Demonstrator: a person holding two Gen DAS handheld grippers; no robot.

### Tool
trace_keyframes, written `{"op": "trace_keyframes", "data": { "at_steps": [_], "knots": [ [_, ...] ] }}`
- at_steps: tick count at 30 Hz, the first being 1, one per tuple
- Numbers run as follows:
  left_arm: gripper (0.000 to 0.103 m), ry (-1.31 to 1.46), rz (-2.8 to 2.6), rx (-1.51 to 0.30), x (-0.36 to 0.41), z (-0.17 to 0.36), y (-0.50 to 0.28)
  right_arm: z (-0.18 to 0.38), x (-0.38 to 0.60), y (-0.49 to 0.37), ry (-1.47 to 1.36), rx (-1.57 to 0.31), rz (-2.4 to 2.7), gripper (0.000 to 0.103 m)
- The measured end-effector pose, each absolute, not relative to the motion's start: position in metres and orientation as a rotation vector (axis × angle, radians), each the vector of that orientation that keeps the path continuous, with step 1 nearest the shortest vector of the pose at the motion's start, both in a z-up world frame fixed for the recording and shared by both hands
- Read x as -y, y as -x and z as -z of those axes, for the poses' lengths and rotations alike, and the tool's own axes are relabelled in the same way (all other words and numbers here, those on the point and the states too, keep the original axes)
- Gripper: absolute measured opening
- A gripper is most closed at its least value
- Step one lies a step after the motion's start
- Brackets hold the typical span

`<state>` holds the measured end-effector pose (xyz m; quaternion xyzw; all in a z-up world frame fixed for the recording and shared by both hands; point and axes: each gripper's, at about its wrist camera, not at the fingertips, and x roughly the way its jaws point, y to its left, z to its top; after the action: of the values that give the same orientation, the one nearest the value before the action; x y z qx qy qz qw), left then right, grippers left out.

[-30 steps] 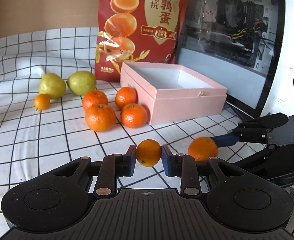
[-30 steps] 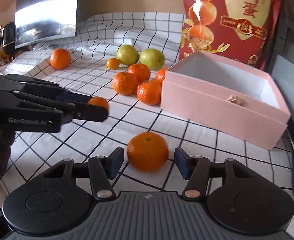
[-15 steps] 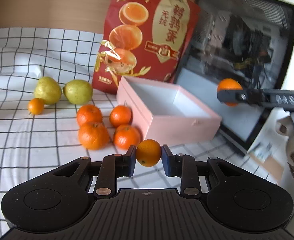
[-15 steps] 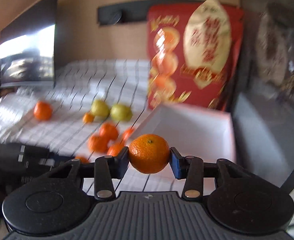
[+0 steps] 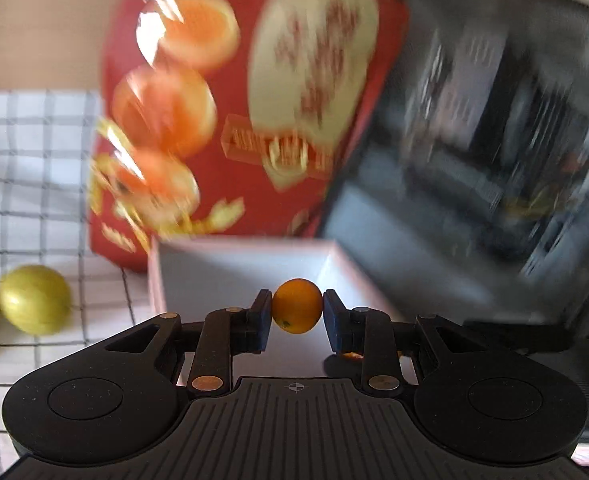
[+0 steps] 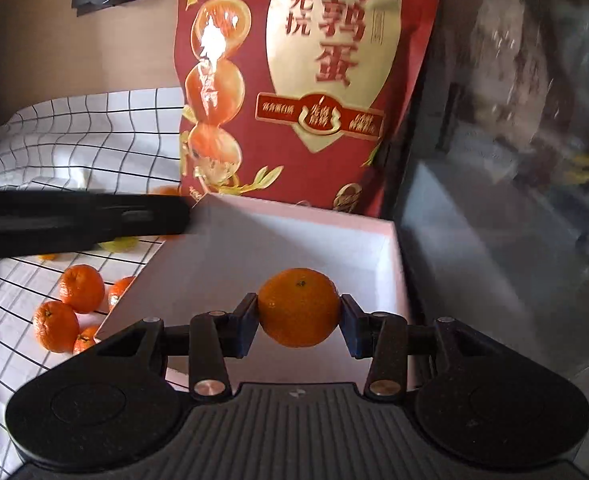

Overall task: Organize fruits
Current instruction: 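Carry both fruits over the pink box and open both grippers to drop them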

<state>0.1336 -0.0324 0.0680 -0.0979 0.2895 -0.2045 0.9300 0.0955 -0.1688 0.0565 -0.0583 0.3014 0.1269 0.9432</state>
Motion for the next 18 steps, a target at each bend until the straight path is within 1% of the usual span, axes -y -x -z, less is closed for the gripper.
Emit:
{"op": "trace_keyframes", "data": {
  "at_steps": [2,3,4,6,10,11,12,13,18],
  "knots": [
    [0.032,0.147,0.386,-0.624,0.045,-0.058,-0.141,-0.052,0.169,-0.100,0.099,-0.652,-0.301,0.048],
    [0.032,0.135,0.377,-0.610,0.047,-0.054,-0.138,-0.051,0.170,-0.100,0.090,-0.664,-0.305,0.058],
    [0.032,0.137,0.382,-0.596,0.046,-0.053,-0.134,-0.051,0.172,-0.098,0.087,-0.660,-0.301,0.066],
    [0.032,0.174,0.404,-0.573,0.038,-0.056,-0.125,-0.053,0.174,-0.090,0.102,-0.634,-0.299,0.071],
    [0.032,0.280,0.406,-0.467,-0.002,-0.070,-0.092,-0.059,0.188,-0.062,0.107,-0.582,-0.299,0.071],
    [0.032,0.312,0.397,-0.437,-0.017,-0.071,-0.079,-0.061,0.192,-0.055,0.098,-0.570,-0.303,0.072],
    [0.032,0.336,0.388,-0.424,-0.030,-0.071,-0.071,-0.062,0.196,-0.046,0.089,-0.559,-0.313,0.075],
    [0.032,0.365,0.375,-0.421,-0.046,-0.068,-0.061,-0.061,0.199,-0.034,0.084,-0.548,-0.326,0.077],
    [0.032,0.423,0.247,-0.435,-0.111,-0.027,-0.030,-0.051,0.191,0.001,0.115,-0.534,-0.414,0.080]
  ]
}}
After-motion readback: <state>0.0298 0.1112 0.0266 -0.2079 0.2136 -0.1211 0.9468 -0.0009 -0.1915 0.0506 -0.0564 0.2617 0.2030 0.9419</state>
